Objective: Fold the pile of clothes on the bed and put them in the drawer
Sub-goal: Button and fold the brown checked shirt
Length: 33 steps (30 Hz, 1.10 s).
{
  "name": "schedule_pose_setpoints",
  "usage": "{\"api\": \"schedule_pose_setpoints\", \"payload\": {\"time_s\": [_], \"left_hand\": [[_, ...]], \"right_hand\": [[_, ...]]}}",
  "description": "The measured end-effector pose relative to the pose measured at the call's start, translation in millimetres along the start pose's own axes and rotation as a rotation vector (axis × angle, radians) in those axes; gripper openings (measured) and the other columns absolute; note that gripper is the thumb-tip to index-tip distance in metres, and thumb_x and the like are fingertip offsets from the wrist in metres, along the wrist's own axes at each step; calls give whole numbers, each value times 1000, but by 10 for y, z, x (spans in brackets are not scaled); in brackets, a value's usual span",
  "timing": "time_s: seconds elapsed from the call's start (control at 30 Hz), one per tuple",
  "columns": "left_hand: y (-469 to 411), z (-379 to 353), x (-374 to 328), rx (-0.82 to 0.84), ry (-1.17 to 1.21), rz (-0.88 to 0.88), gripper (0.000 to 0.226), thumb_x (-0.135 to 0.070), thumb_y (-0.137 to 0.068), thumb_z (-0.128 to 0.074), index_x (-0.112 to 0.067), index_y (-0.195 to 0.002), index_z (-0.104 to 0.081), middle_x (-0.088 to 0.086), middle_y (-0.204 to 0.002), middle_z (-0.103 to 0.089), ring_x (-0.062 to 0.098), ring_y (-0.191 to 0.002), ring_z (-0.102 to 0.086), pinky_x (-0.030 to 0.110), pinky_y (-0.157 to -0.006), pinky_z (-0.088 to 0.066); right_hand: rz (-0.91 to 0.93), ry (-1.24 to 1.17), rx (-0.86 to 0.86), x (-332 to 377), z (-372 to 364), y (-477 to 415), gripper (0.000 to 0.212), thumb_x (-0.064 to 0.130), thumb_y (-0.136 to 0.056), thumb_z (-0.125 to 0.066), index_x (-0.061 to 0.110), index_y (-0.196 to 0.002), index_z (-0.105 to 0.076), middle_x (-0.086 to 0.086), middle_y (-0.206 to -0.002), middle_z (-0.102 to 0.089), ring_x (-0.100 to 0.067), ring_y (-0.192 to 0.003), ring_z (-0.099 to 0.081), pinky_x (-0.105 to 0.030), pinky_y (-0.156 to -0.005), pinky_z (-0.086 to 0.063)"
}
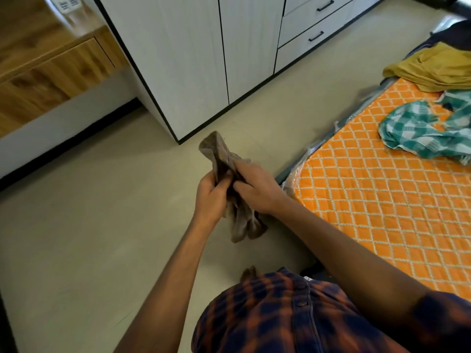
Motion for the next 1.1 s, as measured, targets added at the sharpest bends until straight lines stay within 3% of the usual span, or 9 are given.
{"api": "schedule_pose_setpoints", "payload": {"time_s": [0.17,0.3,0.47,0.57,0.77,0.83,0.93,1.03,1.1], "left_hand": [[-88,-287,-10,157,122,61,28,-21,-108,-39,-18,-115,-65,-7,-102,-76,9,-102,-70,23,-82,-56],[-164,-442,37,310,58,22,29,-21,-104,-50,-8,-127,-60,12,-121,-69,23,-117,-65,35,-96,-54],[-321,-643,-48,419,-56,-16,22,-13,-102,-52,-7,-121,-64,13,-115,-70,22,-111,-67,36,-96,-55],[-349,-705,-58,439,-12,-37,28,-18,-101,-52,-2,-121,-63,14,-113,-70,25,-109,-67,32,-92,-54],[-501,-692,-22,352,-55,-129,31,-27,-94,-57,-4,-111,-68,12,-104,-72,25,-103,-69,37,-90,-56],[-609,-548,111,271,-50,-122,29,-20,-92,-60,-4,-115,-64,9,-108,-71,20,-103,-68,34,-90,-57],[-764,-254,672,230,-259,50,47,-16,-87,-73,-12,-130,-56,-2,-128,-62,7,-115,-60,37,-106,-49],[-896,3,1112,270,-630,59,88,-37,-73,-82,-22,-149,-40,-2,-145,-45,15,-132,-43,39,-109,-40],[-1004,-31,1199,345,-716,33,86,-51,-67,-75,-19,-143,-49,0,-135,-54,20,-123,-51,41,-101,-46]], "right_hand": [[19,41,-128,-275,173,35,22,22,-92,-60,15,-113,-62,-1,-99,-63,-16,-91,-60,-30,-80,-50],[-88,-60,-269,-565,435,30,18,11,-104,-48,14,-100,-66,-1,-93,-67,-12,-85,-60,-21,-76,-45],[-176,-293,-278,-784,583,101,22,19,-98,-55,6,-106,-70,-10,-97,-72,-23,-92,-68,-37,-82,-53],[-45,-4,-250,-676,635,135,35,24,-93,-69,13,-126,-64,-2,-109,-69,-15,-97,-63,-25,-84,-50],[-19,324,-314,-724,754,71,27,14,-99,-55,13,-122,-68,-2,-102,-68,-13,-90,-57,-12,-74,-39],[-85,173,-372,-823,874,56,26,12,-96,-56,13,-115,-73,0,-99,-71,-12,-91,-62,-20,-76,-42],[-269,-540,-519,-1029,1039,113,18,17,-90,-60,13,-99,-76,-4,-88,-72,-15,-81,-66,-28,-72,-51],[-317,-1091,-496,-1090,1112,104,23,15,-87,-63,3,-105,-71,-13,-99,-74,-25,-91,-71,-37,-89,-57],[-286,-1306,-428,-1019,1133,60,31,12,-85,-64,0,-113,-66,-15,-107,-73,-28,-99,-70,-42,-98,-54]]}}
Point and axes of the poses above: each hand's wrist, its own y-axis away from the middle knuckle, its own z-axis out of the back of the hand, x = y × z, the point moved 7 cm from there along -y, towards the middle knuckle
